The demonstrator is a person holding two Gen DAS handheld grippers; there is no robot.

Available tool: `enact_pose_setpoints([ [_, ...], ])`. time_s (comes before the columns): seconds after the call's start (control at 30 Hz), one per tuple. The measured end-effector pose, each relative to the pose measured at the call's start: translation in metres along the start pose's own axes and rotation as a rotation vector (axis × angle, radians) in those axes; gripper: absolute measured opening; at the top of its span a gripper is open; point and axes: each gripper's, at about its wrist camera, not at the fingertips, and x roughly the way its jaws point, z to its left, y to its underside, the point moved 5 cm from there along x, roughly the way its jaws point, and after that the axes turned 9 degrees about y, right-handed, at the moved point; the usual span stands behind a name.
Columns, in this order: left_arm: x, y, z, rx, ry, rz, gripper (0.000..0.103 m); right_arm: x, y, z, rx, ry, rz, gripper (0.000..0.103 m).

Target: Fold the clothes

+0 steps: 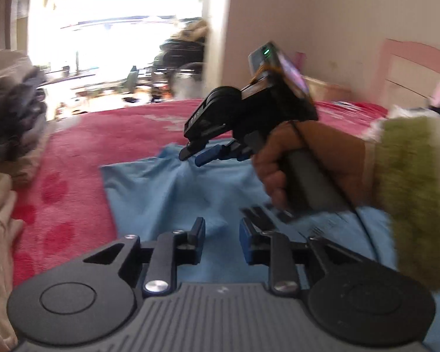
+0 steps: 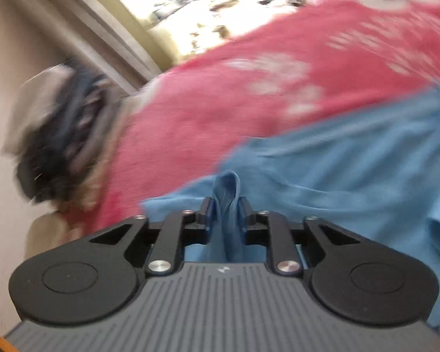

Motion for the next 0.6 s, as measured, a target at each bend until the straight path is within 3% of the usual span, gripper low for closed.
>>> enact_pose_setpoints([
  [0.1, -0.013, 0.004, 0.015, -0.002, -0.019, 0.006, 0.027, -0.021, -0.004, -0.013, 0.047, -0.013, -0.053, 0.024],
  [0.17, -0.016, 0.006, 0.028, 0.006, -0.055, 0.023, 0.027, -0.039, -0.004, -0.005, -0.008, -0.024, -0.071, 0.025],
  [0.23, -0.009, 0.008, 0.040, 0.036, -0.080, 0.065, 0.027, -0.053, 0.005, 0.008, -0.074, -0.036, -0.038, 0.026],
  [0.4, -0.005, 0.021, 0.059, 0.062, -0.074, 0.157, 0.030, -0.074, 0.048, 0.027, -0.154, -0.050, 0.069, 0.041],
  [0.6, 0.002, 0.042, 0.079, 0.040, -0.130, 0.199, 0.031, -0.070, 0.093, 0.030, -0.232, 0.015, 0.154, 0.038],
])
